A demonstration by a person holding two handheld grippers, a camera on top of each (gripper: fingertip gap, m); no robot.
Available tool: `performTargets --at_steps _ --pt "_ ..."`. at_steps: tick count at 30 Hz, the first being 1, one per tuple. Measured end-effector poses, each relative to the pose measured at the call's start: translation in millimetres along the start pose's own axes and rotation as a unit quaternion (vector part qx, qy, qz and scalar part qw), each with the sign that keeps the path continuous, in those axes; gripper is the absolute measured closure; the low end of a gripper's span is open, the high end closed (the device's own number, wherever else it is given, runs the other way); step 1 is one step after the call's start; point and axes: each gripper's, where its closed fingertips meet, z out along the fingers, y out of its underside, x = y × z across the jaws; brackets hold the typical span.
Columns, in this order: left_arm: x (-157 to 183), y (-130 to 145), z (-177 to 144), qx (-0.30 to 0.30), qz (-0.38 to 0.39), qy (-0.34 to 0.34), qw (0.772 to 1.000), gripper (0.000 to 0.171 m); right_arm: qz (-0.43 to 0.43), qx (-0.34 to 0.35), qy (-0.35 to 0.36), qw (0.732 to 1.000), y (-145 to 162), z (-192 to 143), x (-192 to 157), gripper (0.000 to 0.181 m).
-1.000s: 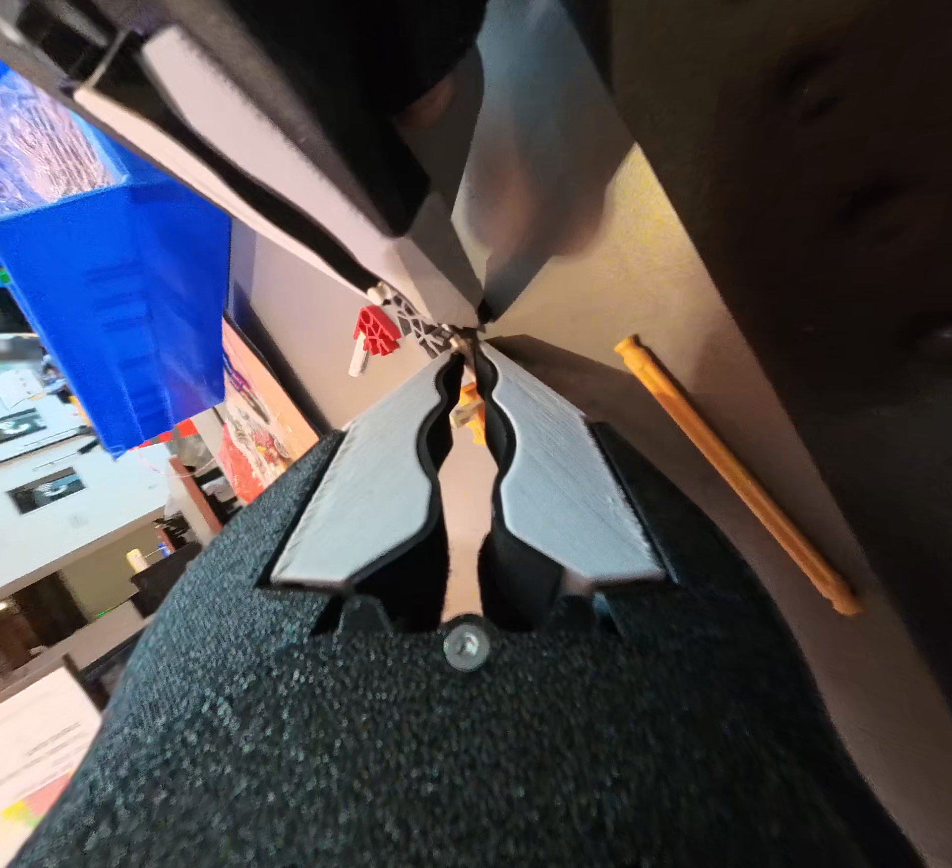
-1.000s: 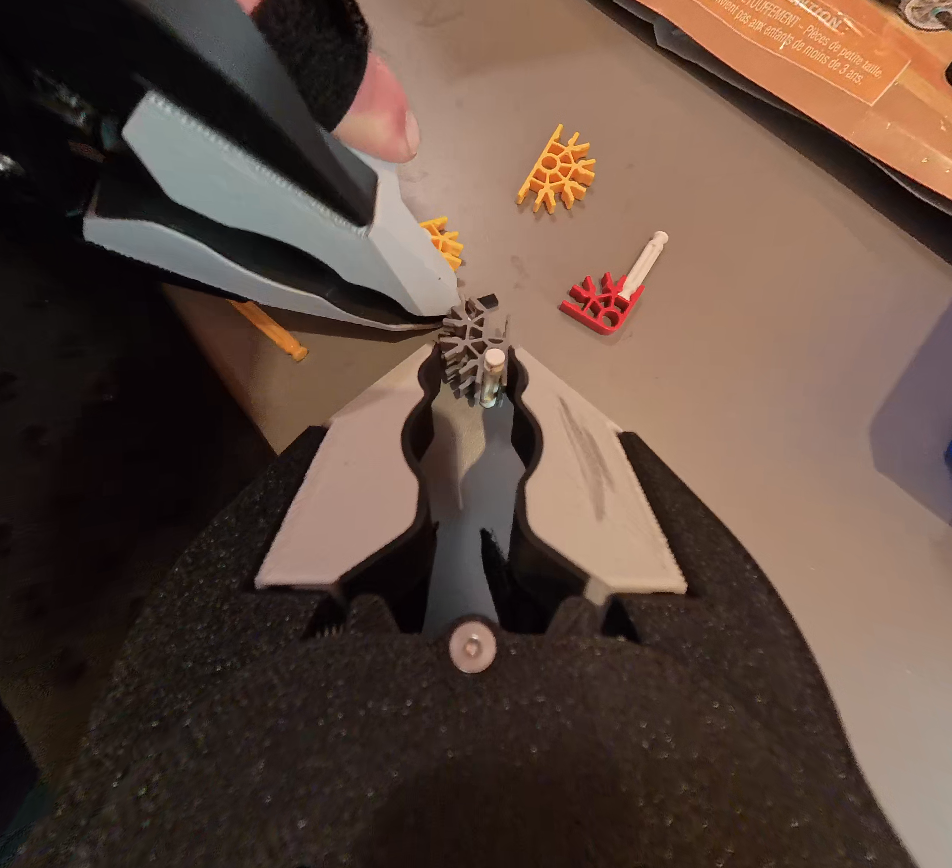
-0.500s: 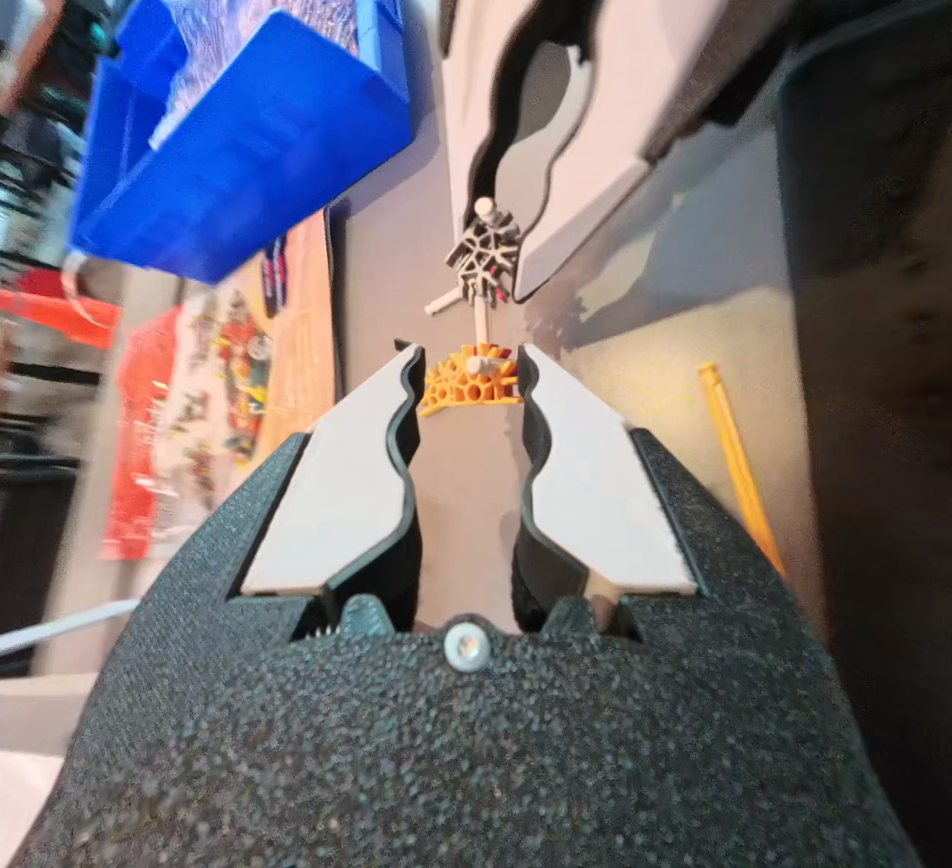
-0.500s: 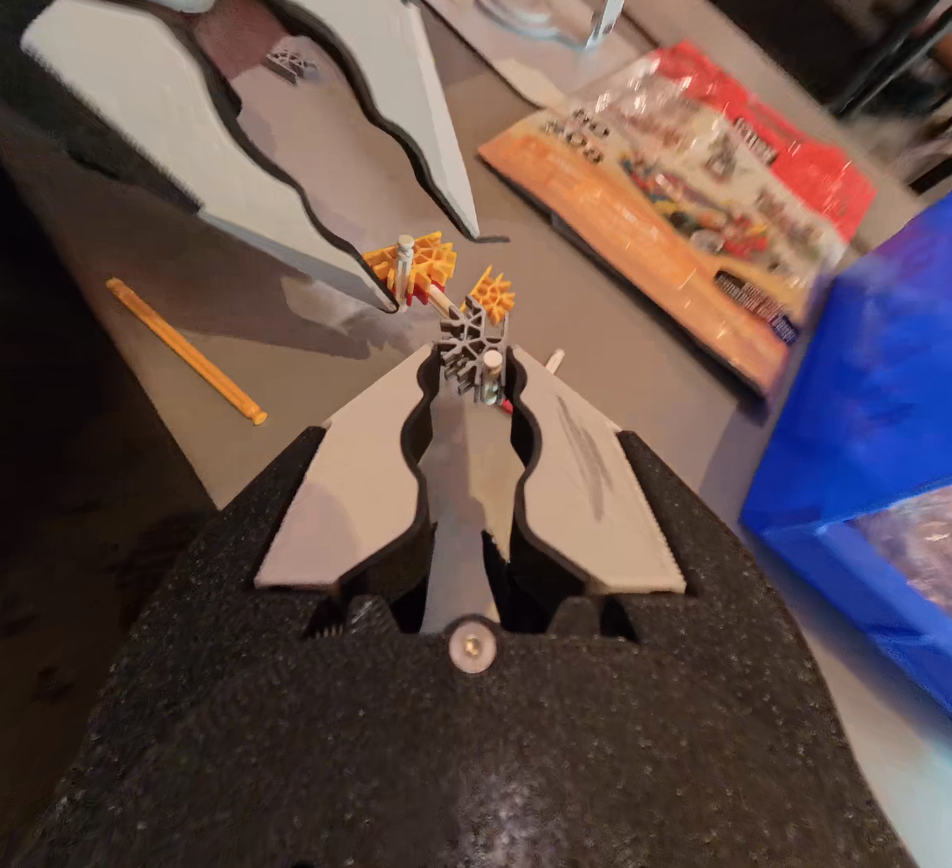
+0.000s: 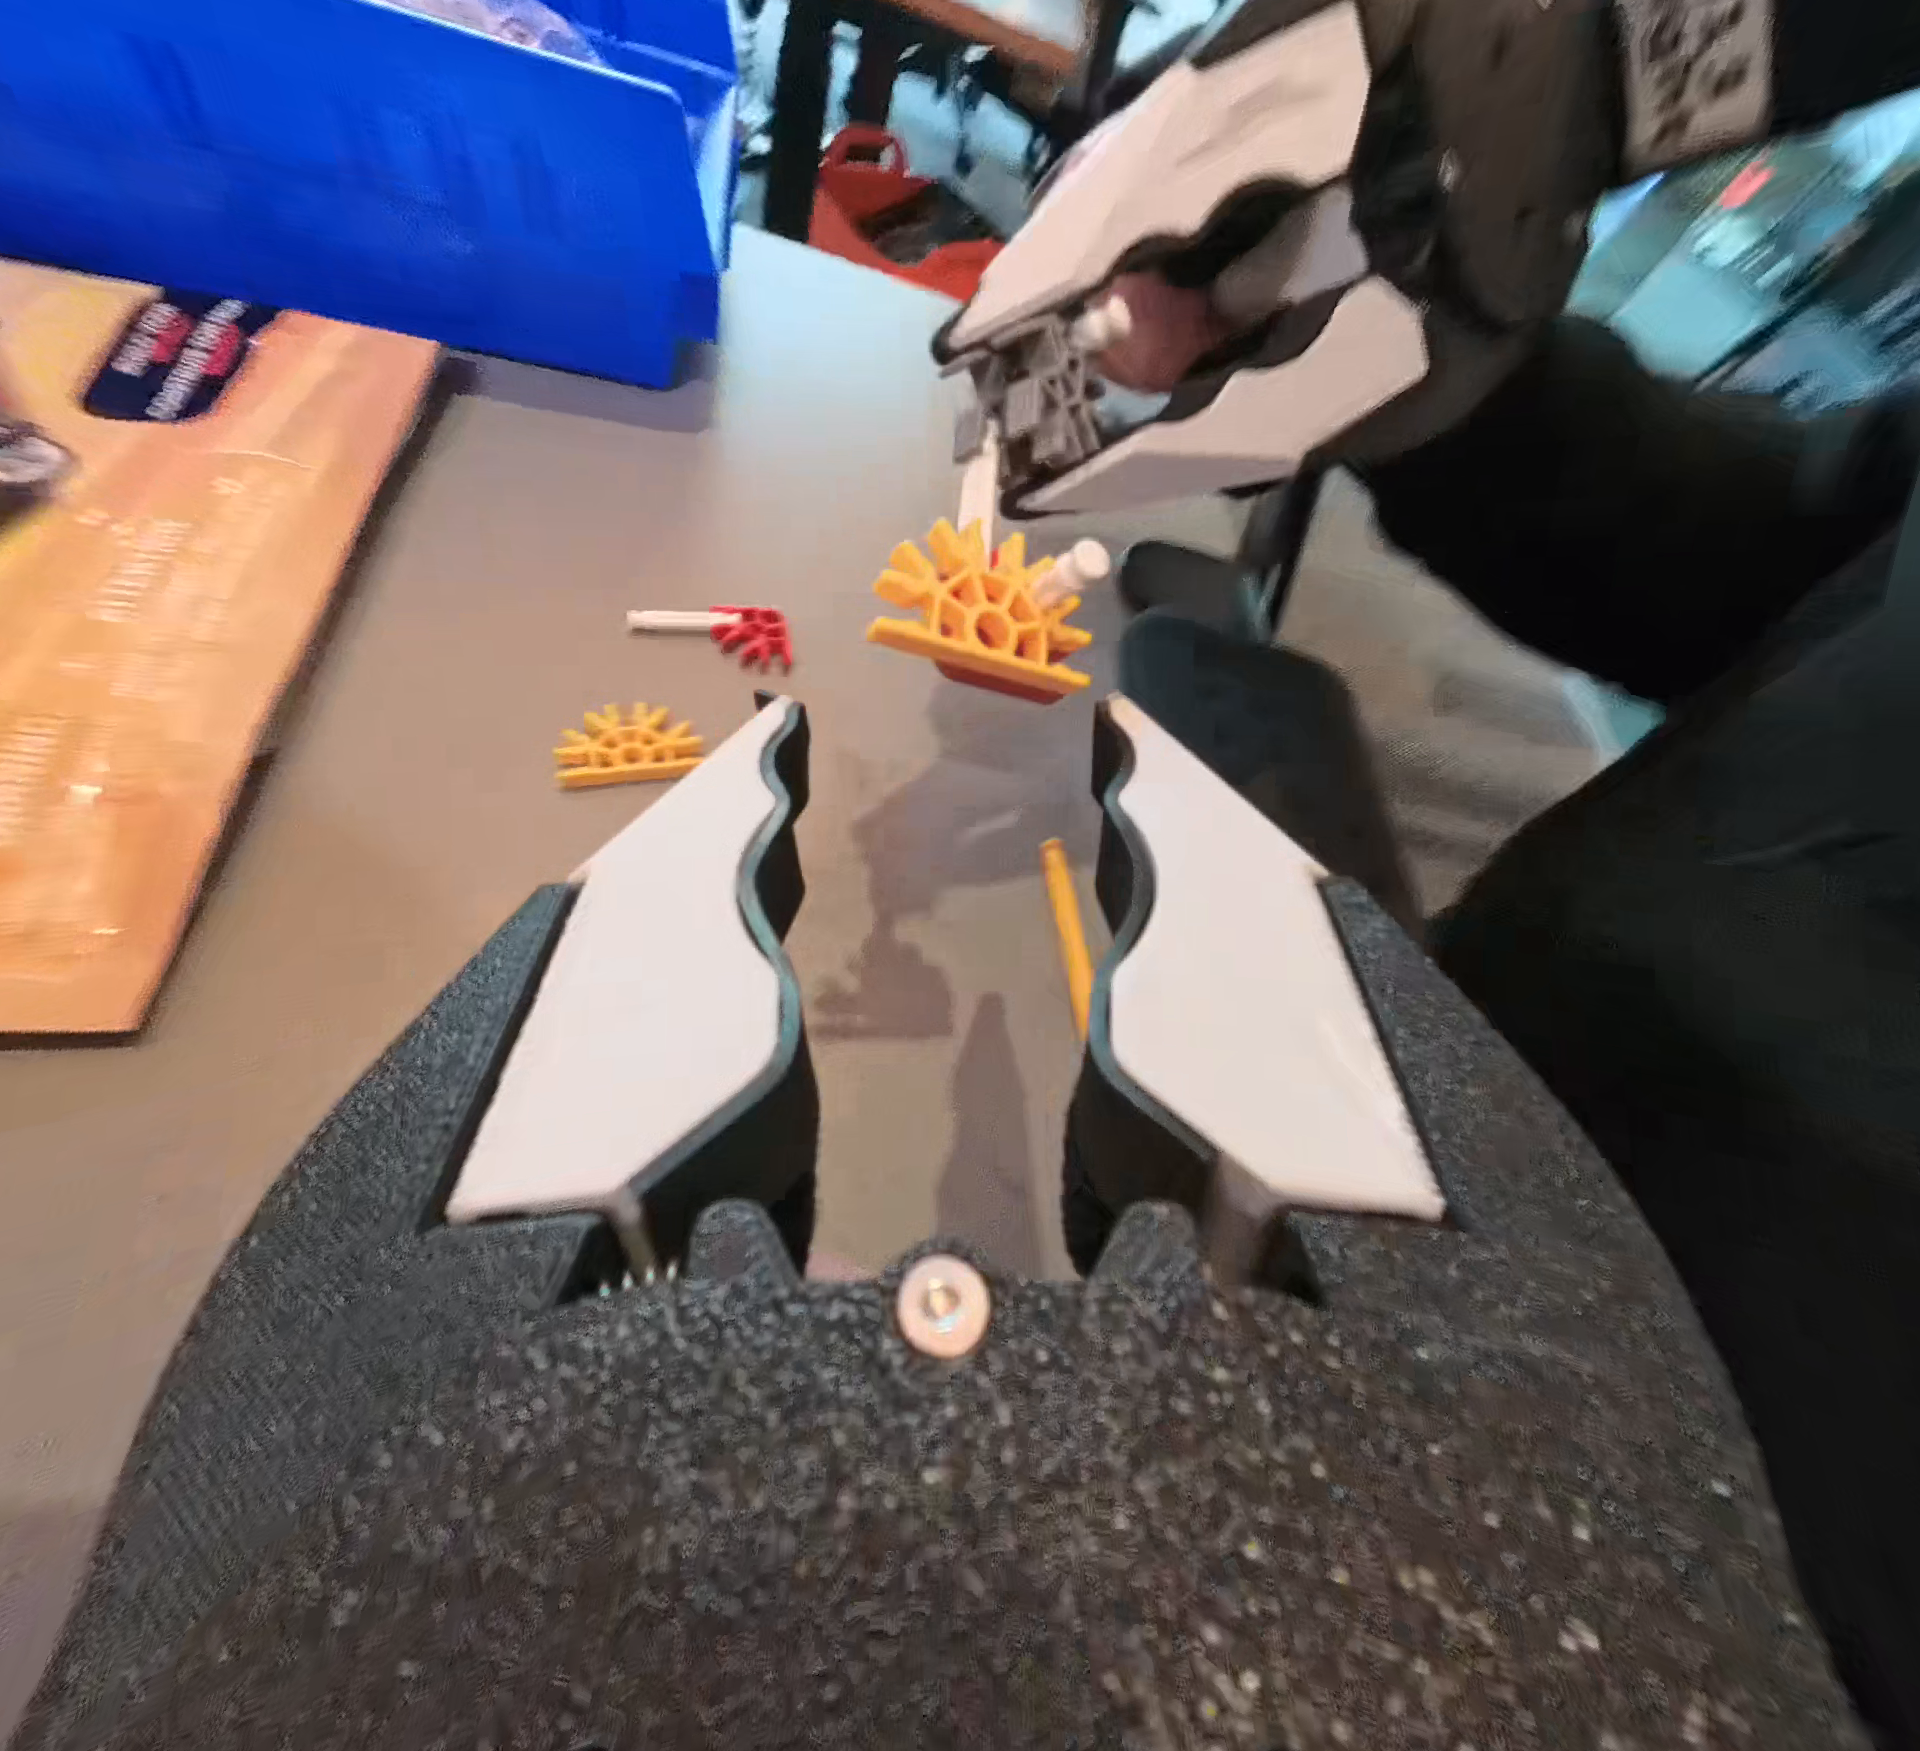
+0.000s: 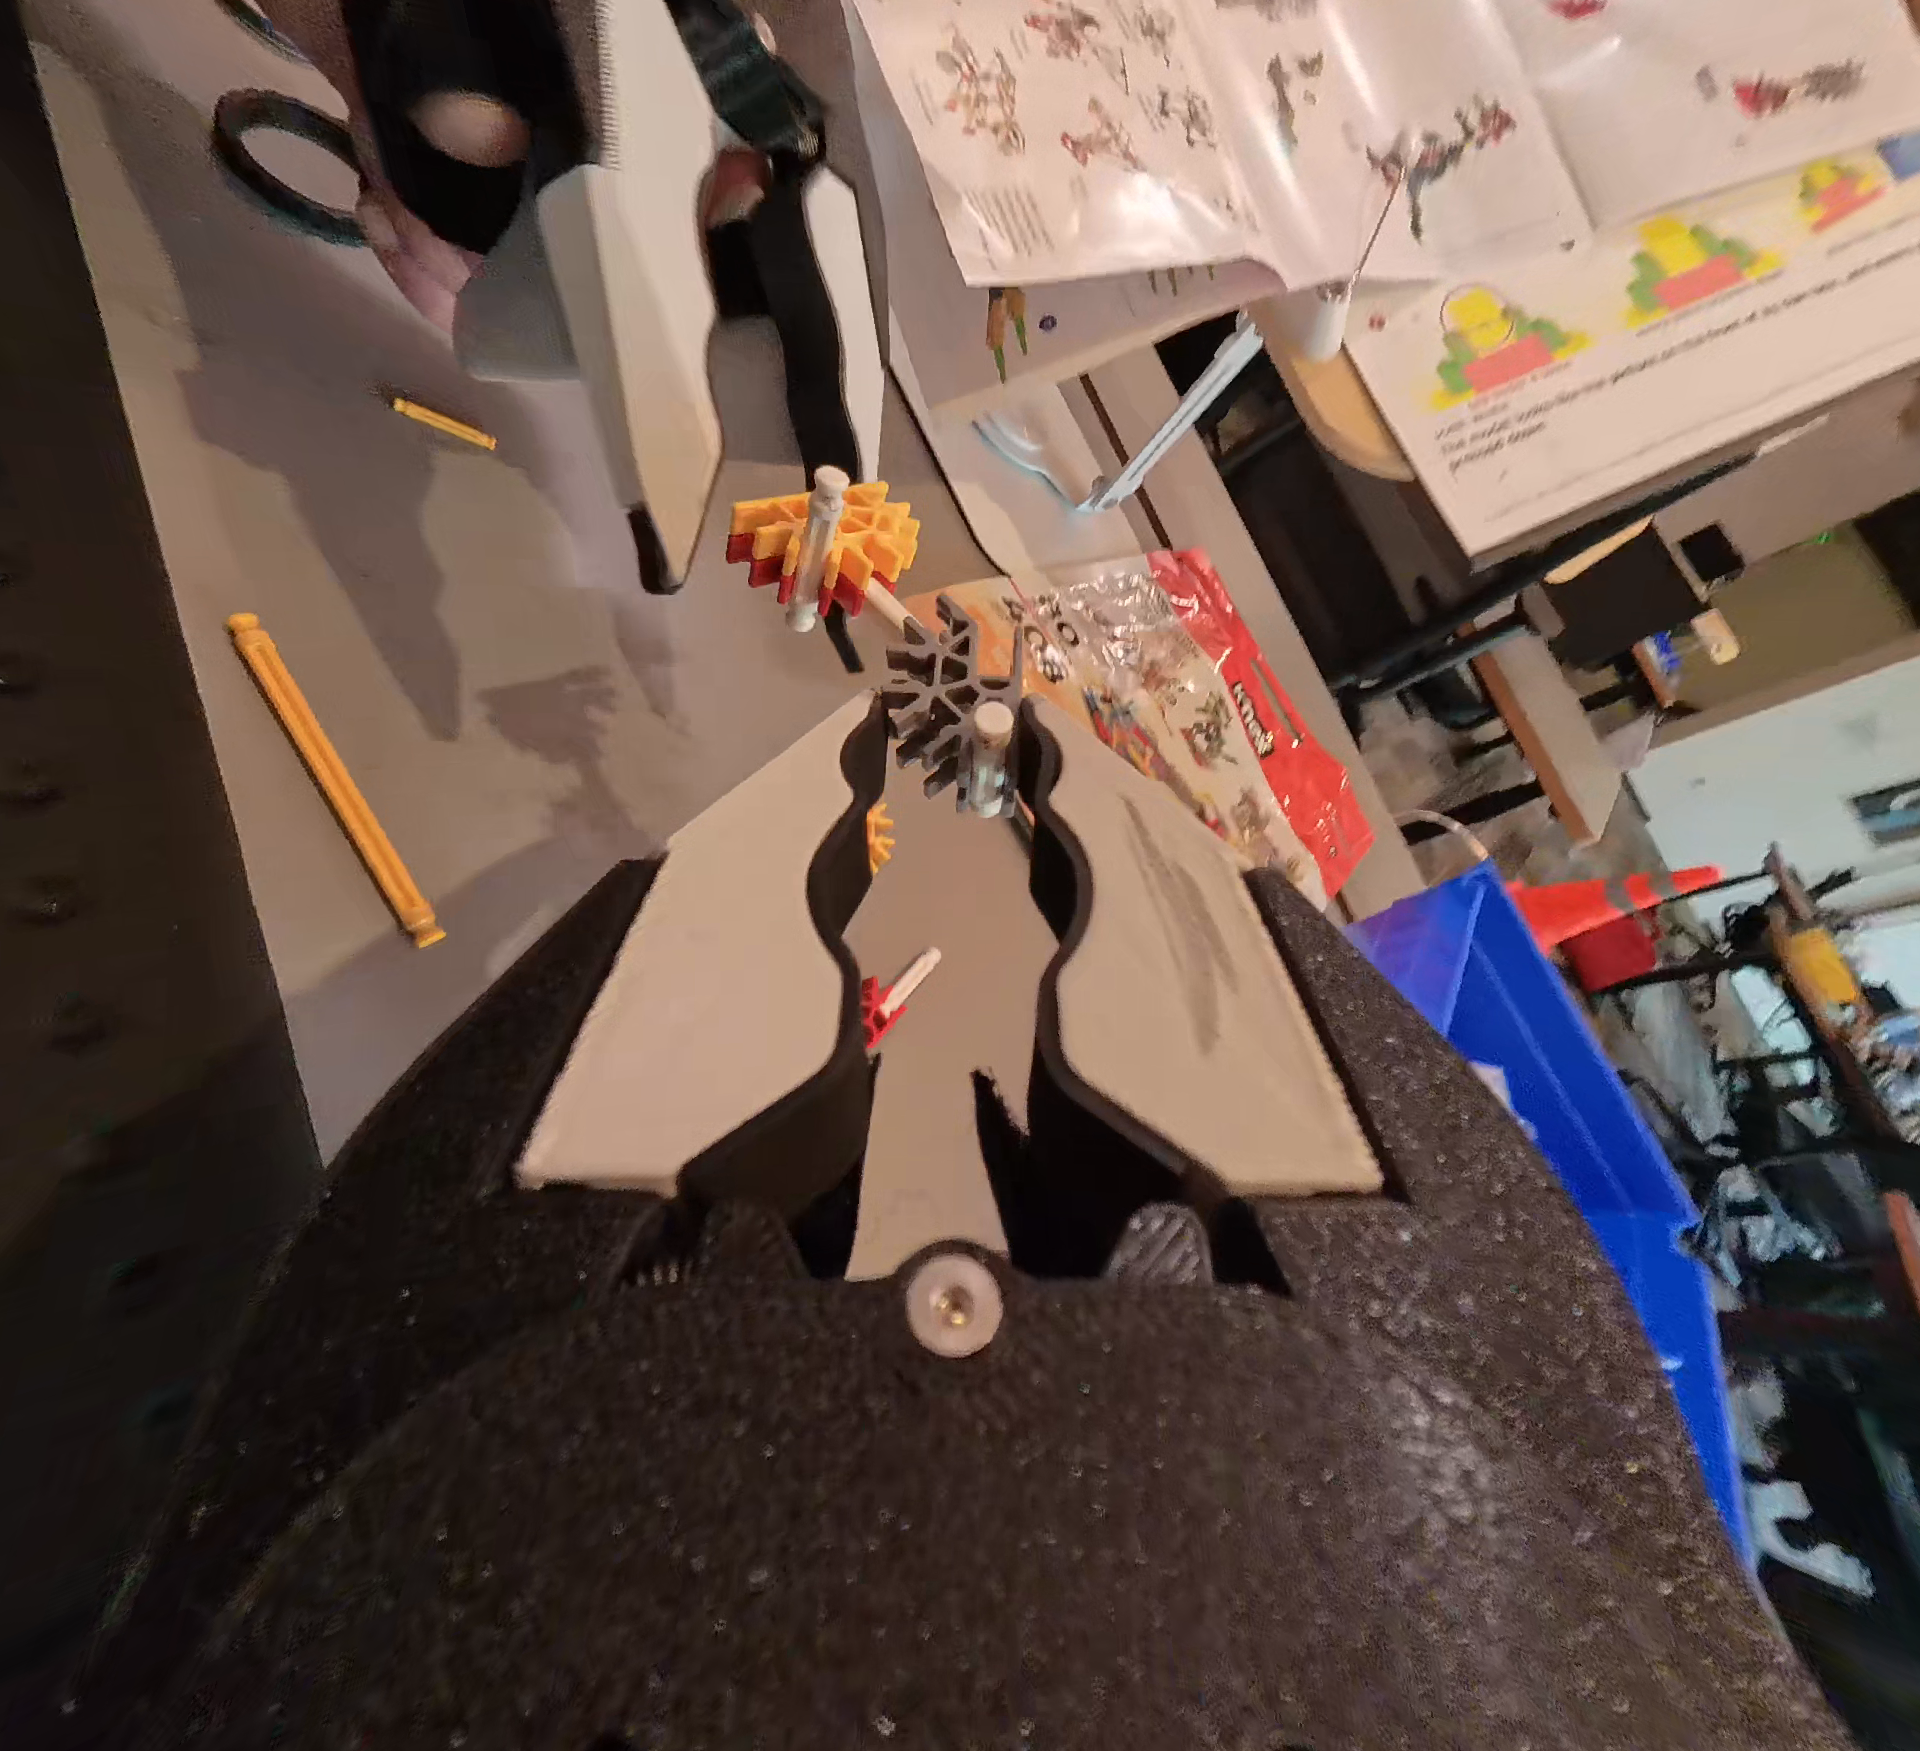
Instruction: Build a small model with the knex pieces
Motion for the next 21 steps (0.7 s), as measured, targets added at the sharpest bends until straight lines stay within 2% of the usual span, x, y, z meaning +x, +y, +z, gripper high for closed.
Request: performTargets --at_steps 3,7,13,19,20,21 --pt "13.4 -7.3 -3.2 0.038 -0.05 0.064 0.996 0.119 -0.035 0.023 0.003 0.999 -14.4 -3.5 0.4 0.157" --pt "25.6 -23.5 -9.2 0.086 -0.049 0.094 0.991 0.143 -0.051 0.028 0.012 0.998 -20.3 -6.5 5.6 0.157" --pt "17.1 -20.7 -4.2 0.078 0.022 0.022 0.996 0.146 -0.02 -0.003 -0.008 1.0 -16.3 -1.2 3.4 0.158" --pt "11.8 -18.2 -2.4 0.067 0.058 -0.012 0.996 0.146 0.013 -0.02 -0.027 0.999 -12.0 1.9 3.1 0.157" --pt "10.6 -16.1 -1.6 0.059 0.058 -0.015 0.996 0.145 0.018 -0.021 -0.032 0.999 -10.7 2.3 2.6 0.158" --pt "8.5 -13.7 -0.9 0.05 0.06 -0.02 0.997 0.136 0.02 -0.021 -0.033 0.999 -9.3 3.0 3.0 0.157"
